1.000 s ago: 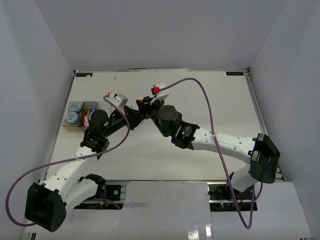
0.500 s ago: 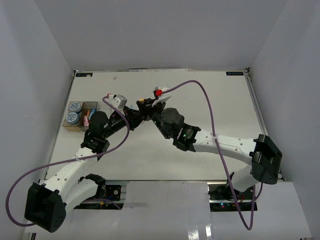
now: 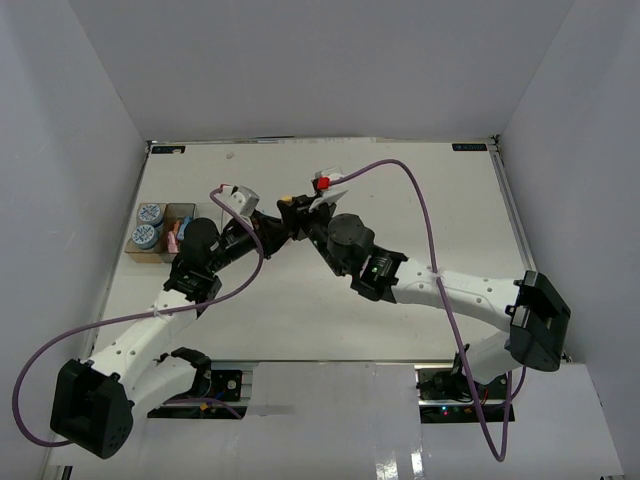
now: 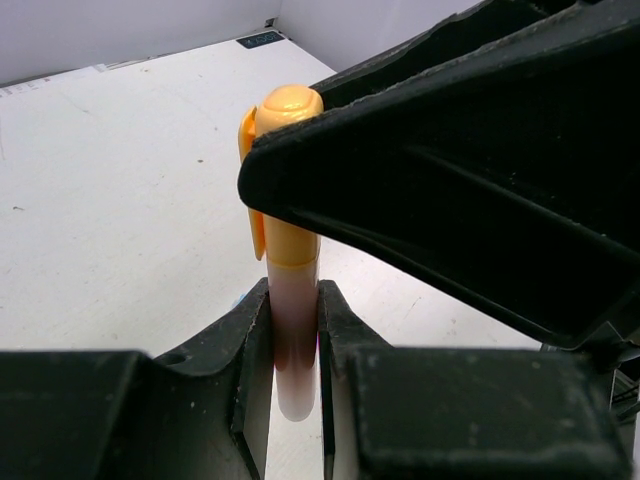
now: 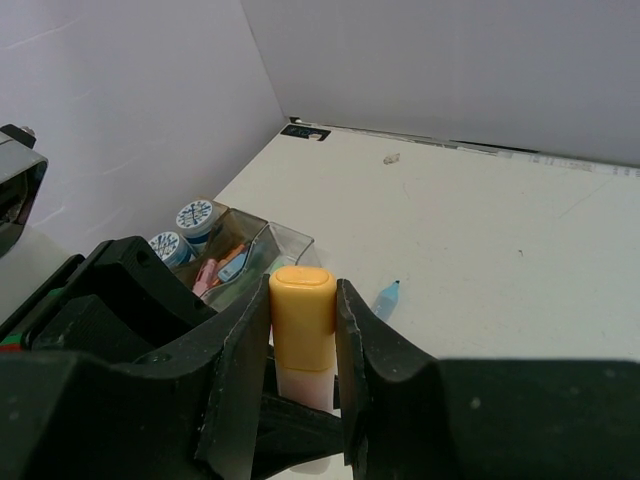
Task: Sort the stationery into containers
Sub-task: Close the pen cap on the pen.
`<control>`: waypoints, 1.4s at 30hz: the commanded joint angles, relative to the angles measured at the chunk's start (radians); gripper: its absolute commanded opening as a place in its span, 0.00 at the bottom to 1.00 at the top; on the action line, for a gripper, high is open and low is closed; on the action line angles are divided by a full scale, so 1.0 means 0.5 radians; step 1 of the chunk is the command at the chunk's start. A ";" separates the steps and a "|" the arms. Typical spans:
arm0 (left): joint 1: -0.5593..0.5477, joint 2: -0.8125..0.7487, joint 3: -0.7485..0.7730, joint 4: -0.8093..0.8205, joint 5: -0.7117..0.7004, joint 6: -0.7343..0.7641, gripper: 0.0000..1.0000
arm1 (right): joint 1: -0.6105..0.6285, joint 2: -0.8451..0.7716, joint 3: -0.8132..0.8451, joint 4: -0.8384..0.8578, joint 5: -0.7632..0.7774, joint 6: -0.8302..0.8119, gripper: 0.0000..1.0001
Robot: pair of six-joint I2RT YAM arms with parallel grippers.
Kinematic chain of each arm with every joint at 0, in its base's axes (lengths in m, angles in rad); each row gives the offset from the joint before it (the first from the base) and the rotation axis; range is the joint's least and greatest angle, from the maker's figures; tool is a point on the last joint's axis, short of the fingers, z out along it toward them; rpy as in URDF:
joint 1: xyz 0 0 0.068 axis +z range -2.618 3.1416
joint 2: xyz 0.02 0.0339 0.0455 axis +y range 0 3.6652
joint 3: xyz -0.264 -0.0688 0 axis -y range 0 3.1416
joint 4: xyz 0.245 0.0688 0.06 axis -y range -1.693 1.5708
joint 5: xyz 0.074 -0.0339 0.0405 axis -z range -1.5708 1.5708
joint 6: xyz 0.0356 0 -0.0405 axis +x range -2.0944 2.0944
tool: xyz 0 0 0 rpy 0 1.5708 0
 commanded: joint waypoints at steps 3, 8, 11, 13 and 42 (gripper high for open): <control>0.017 0.000 0.306 0.481 -0.165 0.089 0.05 | 0.058 0.044 -0.122 -0.498 -0.135 0.112 0.18; 0.017 0.027 0.356 0.586 -0.220 0.119 0.03 | 0.055 0.056 -0.199 -0.544 -0.165 0.182 0.18; 0.017 0.031 0.371 0.638 -0.281 0.144 0.01 | 0.055 0.071 -0.226 -0.584 -0.205 0.222 0.17; 0.017 0.027 0.377 0.674 -0.309 0.153 0.01 | 0.055 0.080 -0.229 -0.612 -0.242 0.244 0.17; 0.017 0.159 0.564 0.794 -0.315 0.159 0.00 | 0.058 0.191 -0.309 -0.824 -0.533 0.323 0.17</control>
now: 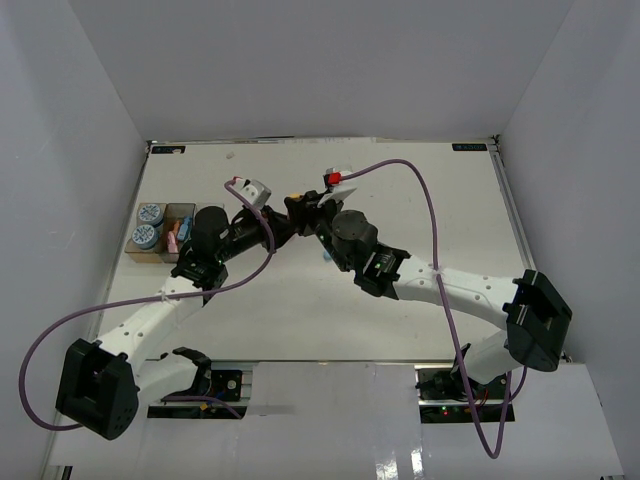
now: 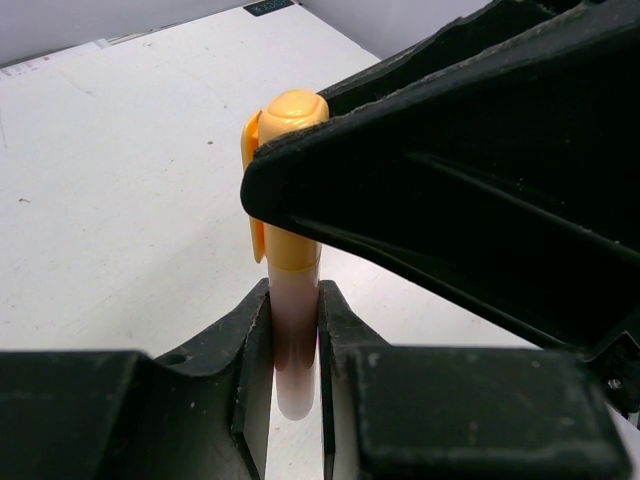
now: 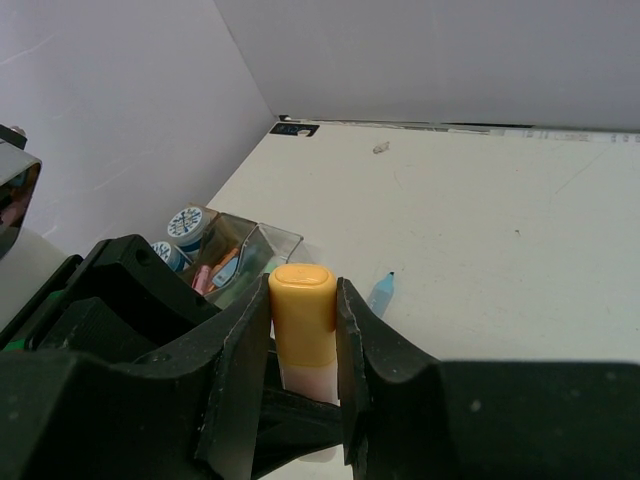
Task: Sort the stationery into containers
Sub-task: Close the pen cap on the pen.
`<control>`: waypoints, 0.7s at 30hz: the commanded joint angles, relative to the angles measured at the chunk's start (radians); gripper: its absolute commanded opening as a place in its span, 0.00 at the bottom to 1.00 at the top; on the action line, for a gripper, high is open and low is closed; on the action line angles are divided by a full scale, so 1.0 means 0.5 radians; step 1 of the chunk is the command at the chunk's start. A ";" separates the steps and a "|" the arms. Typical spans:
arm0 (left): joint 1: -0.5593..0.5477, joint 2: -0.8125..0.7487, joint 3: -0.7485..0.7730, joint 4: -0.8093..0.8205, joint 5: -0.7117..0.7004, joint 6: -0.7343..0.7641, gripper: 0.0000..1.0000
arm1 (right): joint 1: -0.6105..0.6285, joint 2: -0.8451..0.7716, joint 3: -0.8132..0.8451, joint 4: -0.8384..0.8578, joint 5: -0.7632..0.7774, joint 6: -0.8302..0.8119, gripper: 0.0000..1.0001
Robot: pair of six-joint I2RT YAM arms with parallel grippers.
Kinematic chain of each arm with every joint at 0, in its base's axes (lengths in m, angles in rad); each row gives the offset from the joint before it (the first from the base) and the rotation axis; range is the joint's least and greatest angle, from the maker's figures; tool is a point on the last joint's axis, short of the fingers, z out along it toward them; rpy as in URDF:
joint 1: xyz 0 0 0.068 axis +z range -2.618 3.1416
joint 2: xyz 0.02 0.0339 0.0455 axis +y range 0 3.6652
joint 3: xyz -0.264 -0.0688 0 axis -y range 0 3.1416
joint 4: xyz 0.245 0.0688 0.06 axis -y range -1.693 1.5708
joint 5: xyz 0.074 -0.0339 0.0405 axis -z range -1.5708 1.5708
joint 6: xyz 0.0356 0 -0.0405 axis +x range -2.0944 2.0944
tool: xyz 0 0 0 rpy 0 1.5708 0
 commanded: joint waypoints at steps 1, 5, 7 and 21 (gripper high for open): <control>0.039 -0.070 0.410 0.874 -0.315 0.019 0.00 | 0.163 0.191 -0.214 -0.834 -0.497 0.115 0.17; 0.039 -0.054 0.465 0.880 -0.336 0.040 0.00 | 0.163 0.203 -0.211 -0.889 -0.515 0.124 0.17; 0.039 -0.054 0.481 0.889 -0.352 0.050 0.00 | 0.163 0.218 -0.223 -0.892 -0.543 0.134 0.17; 0.039 -0.045 0.545 0.868 -0.324 0.053 0.00 | 0.163 0.209 -0.294 -0.926 -0.663 0.158 0.17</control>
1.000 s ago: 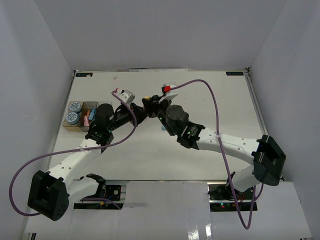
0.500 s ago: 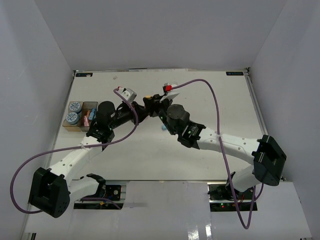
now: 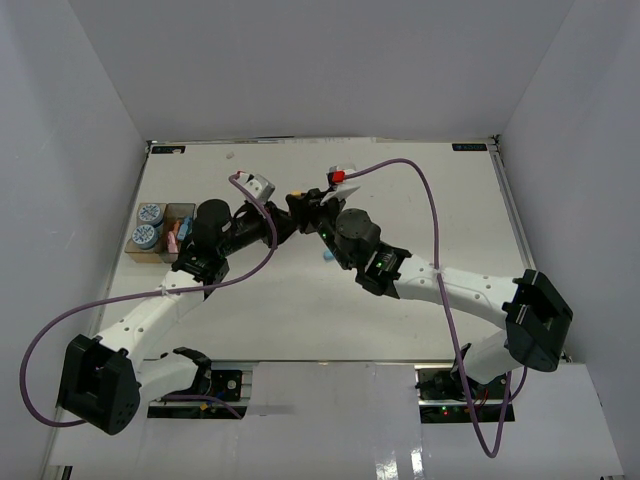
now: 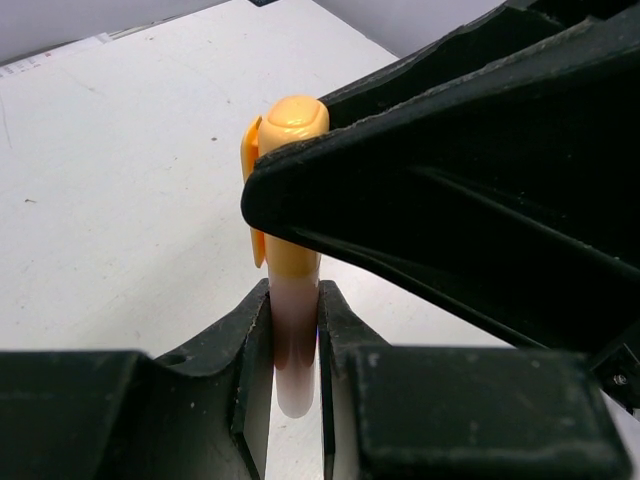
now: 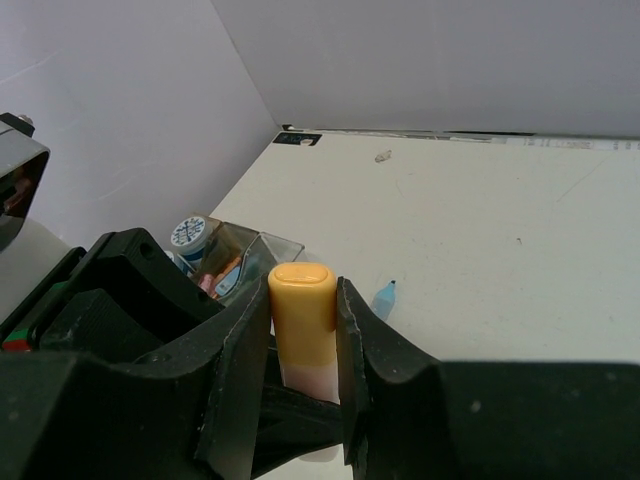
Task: Sort the stationery into containers
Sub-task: Close the pen cap on the pen, then place the pen in the storage box.
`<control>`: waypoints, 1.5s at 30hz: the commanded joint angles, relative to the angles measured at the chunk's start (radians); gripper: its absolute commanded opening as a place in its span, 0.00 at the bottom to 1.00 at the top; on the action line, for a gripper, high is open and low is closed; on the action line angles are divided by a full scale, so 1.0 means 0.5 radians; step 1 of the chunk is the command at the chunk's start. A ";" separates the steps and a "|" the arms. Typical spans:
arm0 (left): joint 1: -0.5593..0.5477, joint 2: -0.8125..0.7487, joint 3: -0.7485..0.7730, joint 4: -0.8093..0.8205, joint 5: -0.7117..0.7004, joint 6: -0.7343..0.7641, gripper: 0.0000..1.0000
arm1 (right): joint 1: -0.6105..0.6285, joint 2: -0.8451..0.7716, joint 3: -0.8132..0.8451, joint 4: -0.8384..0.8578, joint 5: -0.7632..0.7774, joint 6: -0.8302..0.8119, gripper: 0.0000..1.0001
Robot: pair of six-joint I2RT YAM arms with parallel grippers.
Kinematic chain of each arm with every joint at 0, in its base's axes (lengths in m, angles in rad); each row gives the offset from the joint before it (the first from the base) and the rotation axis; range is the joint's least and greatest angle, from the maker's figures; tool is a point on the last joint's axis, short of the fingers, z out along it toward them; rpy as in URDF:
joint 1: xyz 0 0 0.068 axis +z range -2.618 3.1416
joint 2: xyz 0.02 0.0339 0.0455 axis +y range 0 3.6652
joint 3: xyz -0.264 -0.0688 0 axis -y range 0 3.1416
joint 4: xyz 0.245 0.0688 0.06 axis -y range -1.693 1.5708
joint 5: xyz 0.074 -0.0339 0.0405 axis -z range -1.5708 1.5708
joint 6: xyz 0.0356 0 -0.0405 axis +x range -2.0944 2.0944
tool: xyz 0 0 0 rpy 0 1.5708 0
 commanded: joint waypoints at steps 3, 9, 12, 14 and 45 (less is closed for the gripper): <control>0.045 -0.111 0.376 0.922 -0.281 -0.013 0.00 | 0.197 0.148 -0.246 -1.004 -0.580 0.130 0.18; 0.045 -0.196 0.220 0.633 -0.155 0.024 0.06 | 0.169 0.068 -0.170 -0.995 -0.482 0.090 0.23; 0.045 -0.239 0.119 0.520 -0.109 0.051 0.09 | 0.151 0.061 -0.120 -0.989 -0.457 0.087 0.25; 0.045 -0.273 0.055 0.443 -0.069 0.061 0.10 | 0.145 0.068 -0.081 -0.989 -0.430 0.093 0.28; 0.456 0.079 0.324 -1.134 -1.056 0.327 0.13 | -0.288 -1.006 -0.571 -1.194 -0.310 -0.214 0.90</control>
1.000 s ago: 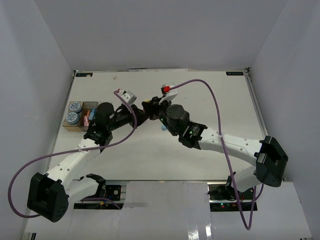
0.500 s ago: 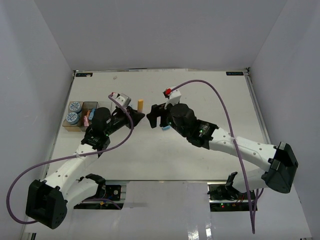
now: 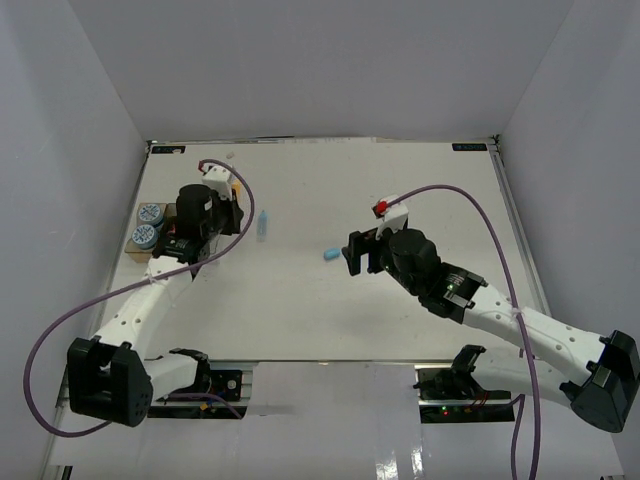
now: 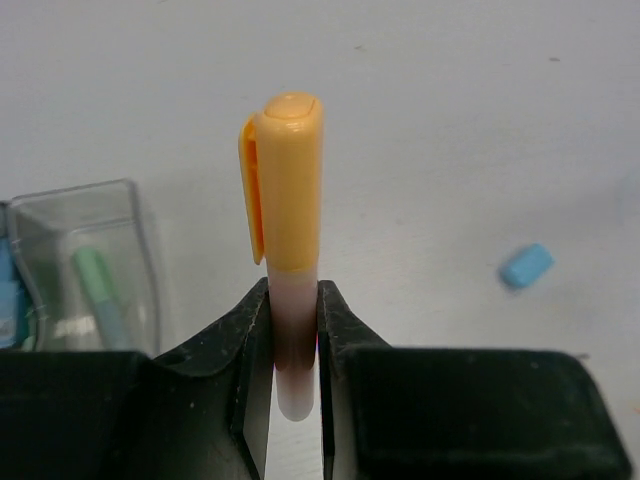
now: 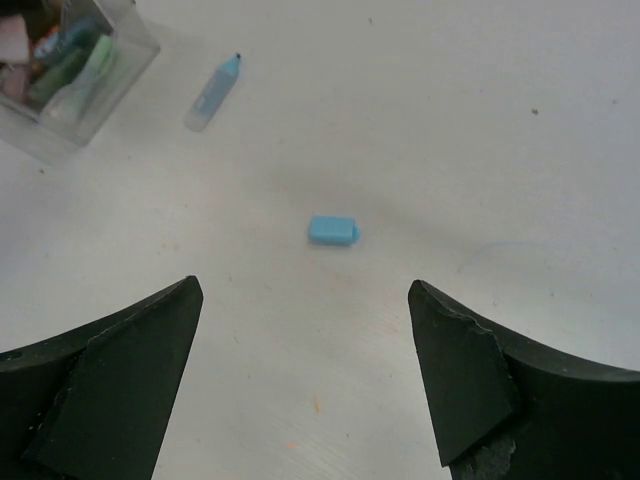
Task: Sort the stationery into containers
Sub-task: Place the pen in the storage box.
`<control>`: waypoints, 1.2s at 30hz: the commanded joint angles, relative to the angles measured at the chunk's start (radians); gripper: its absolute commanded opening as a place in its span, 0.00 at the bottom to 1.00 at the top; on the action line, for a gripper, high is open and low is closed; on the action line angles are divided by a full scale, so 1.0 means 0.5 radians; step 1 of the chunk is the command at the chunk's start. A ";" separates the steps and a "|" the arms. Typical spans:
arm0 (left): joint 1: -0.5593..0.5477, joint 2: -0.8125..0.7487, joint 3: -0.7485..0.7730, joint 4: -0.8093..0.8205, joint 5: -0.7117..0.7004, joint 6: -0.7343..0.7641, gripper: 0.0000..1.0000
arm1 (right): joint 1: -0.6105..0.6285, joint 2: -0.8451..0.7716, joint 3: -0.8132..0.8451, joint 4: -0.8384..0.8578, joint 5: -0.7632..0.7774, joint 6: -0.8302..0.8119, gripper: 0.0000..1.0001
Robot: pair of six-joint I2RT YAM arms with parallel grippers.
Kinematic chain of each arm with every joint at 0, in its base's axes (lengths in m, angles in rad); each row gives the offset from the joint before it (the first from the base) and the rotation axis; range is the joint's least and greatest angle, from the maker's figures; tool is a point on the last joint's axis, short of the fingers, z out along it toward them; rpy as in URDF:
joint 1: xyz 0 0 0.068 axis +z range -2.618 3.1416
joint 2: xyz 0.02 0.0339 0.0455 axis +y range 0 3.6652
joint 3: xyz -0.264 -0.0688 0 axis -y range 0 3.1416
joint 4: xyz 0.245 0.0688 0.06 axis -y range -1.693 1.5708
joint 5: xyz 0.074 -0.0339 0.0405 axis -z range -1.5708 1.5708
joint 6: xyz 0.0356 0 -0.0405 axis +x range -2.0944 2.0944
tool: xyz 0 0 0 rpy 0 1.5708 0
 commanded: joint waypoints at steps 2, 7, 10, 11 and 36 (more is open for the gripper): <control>0.230 0.177 0.251 -0.434 -0.319 0.132 0.14 | -0.019 -0.108 -0.190 -0.021 -0.112 -0.076 0.90; 0.441 0.417 0.386 -0.579 -0.362 0.196 0.22 | -0.019 -0.222 -0.325 -0.018 -0.250 -0.125 0.90; 0.524 0.536 0.411 -0.569 -0.310 0.211 0.29 | -0.022 -0.274 -0.396 -0.015 -0.251 -0.153 0.90; 0.528 0.601 0.423 -0.573 -0.286 0.214 0.31 | -0.025 -0.280 -0.411 -0.015 -0.242 -0.159 0.90; -0.021 0.730 0.610 -0.542 -0.282 -0.528 0.90 | -0.037 -0.329 -0.476 -0.030 -0.177 -0.175 0.90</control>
